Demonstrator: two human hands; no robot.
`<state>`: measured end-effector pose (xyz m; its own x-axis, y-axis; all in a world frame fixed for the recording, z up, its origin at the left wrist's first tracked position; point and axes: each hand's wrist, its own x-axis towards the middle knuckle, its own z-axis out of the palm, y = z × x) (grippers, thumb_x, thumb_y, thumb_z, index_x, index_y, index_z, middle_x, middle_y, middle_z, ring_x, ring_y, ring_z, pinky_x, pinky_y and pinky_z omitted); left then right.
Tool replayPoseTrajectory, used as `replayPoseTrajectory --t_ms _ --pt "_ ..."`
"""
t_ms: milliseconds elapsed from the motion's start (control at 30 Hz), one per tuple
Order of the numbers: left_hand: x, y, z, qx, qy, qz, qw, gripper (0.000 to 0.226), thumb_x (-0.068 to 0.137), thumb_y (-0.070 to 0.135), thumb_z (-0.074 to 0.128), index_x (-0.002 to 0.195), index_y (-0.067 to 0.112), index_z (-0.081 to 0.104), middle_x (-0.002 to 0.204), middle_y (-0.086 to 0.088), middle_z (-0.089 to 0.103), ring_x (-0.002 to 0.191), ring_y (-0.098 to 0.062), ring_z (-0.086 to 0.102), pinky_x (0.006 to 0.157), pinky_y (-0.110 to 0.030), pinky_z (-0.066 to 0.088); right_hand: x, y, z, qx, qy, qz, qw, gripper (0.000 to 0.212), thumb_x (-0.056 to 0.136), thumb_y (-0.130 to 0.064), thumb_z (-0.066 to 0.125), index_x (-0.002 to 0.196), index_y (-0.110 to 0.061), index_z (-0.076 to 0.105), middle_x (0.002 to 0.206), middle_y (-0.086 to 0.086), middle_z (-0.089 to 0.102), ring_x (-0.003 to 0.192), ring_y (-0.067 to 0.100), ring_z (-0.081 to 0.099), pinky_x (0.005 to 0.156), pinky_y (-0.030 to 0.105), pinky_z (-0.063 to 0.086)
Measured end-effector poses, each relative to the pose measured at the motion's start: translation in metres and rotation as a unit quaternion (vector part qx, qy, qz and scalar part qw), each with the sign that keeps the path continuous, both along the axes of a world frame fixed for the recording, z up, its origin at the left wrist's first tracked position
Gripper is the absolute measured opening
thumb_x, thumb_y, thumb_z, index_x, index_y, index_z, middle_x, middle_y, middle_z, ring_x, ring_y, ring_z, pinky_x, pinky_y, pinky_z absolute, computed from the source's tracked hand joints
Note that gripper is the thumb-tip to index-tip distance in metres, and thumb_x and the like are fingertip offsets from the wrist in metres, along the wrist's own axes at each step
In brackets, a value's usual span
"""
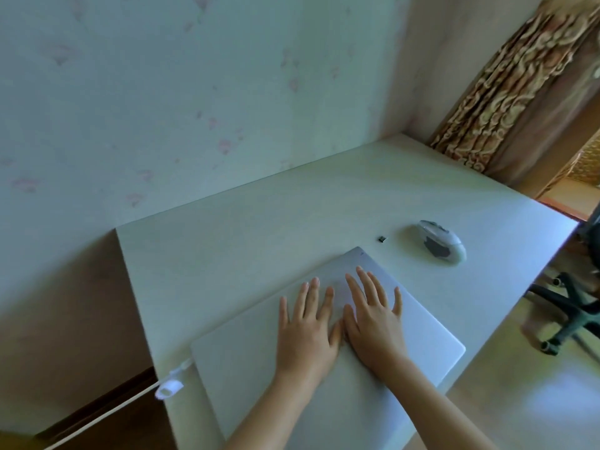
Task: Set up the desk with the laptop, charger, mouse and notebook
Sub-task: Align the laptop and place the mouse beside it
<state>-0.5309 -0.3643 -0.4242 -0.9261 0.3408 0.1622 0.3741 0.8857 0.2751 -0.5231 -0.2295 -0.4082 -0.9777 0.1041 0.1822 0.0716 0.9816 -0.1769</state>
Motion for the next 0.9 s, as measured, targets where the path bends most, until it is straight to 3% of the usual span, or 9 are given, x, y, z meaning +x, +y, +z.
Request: replayPoseTrajectory --t_ms 200,333,433,600,667,767,900 --pt "-0.063 0.081 -0.001 0.008 0.015 0.018 1.000 0.054 0.089 0.047 0.035 0.134 0.025 0.055 0.144 -0.006 0.050 0.132 -0.025 0.048 0.101 -0.054 0.040 -0.073 0.070 0.006 0.008 0.005 -0.023 1.000 0.053 0.082 -0.028 0.035 0.130 -0.014 0.052 0.141 0.007 0.049 0.127 0.022 0.049 0.101 0.061 0.032" --pt "-0.103 0.118 0.002 0.000 0.009 0.041 0.999 0.058 0.087 0.050 0.035 0.131 0.022 0.058 0.142 -0.006 0.052 0.131 -0.024 0.049 0.102 -0.050 0.040 -0.116 0.110 -0.002 -0.032 0.001 -0.020 0.999 0.053 0.073 -0.021 0.040 0.121 -0.009 0.059 0.131 0.010 0.059 0.109 0.026 0.062 0.089 0.049 0.048" --pt "-0.119 0.129 0.002 -0.007 0.013 0.046 0.999 0.062 0.086 0.052 0.033 0.134 0.019 0.055 0.144 -0.006 0.050 0.136 -0.023 0.042 0.107 -0.049 0.035 -0.130 0.126 -0.013 -0.030 0.032 0.020 0.999 0.052 0.075 -0.020 0.033 0.114 -0.004 0.064 0.120 0.012 0.065 0.107 0.029 0.064 0.084 0.043 0.052" --pt "-0.121 0.129 0.000 0.004 0.018 0.056 0.998 0.063 0.087 0.055 0.035 0.133 0.019 0.056 0.142 -0.003 0.052 0.137 -0.019 0.041 0.107 -0.045 0.038 -0.135 0.132 -0.021 -0.142 0.094 0.027 0.985 0.037 0.078 0.003 0.056 0.110 -0.012 0.068 0.121 0.003 0.067 0.113 0.026 0.060 0.075 0.036 0.054" --pt "-0.120 0.127 0.002 0.022 0.020 0.049 0.998 0.065 0.087 0.057 0.035 0.140 0.022 0.048 0.146 -0.002 0.047 0.140 -0.018 0.036 0.107 -0.046 0.038 -0.136 0.135 -0.022 -0.178 0.105 0.030 0.978 0.035 0.081 0.002 0.056 0.108 -0.015 0.069 0.119 0.000 0.067 0.111 0.024 0.059 0.075 0.032 0.051" --pt "-0.116 0.123 0.007 0.031 0.031 0.026 0.999 0.071 0.089 0.063 0.031 0.152 0.031 0.020 0.157 0.000 0.029 0.146 -0.019 0.022 0.111 -0.044 0.032 -0.136 0.140 -0.021 -0.218 0.115 0.051 0.968 0.027 0.083 0.000 0.058 0.101 -0.015 0.072 0.109 -0.001 0.071 0.100 0.024 0.062 0.072 0.030 0.048" --pt "-0.111 0.117 0.010 0.018 0.018 -0.014 1.000 0.081 0.086 0.073 0.027 0.153 0.032 0.010 0.159 0.003 0.022 0.147 -0.018 0.018 0.110 -0.046 0.032 -0.131 0.145 -0.021 -0.277 0.130 0.096 0.947 0.010 0.081 -0.008 0.068 0.087 -0.013 0.074 0.088 0.000 0.070 0.082 0.022 0.062 0.069 0.034 0.051"
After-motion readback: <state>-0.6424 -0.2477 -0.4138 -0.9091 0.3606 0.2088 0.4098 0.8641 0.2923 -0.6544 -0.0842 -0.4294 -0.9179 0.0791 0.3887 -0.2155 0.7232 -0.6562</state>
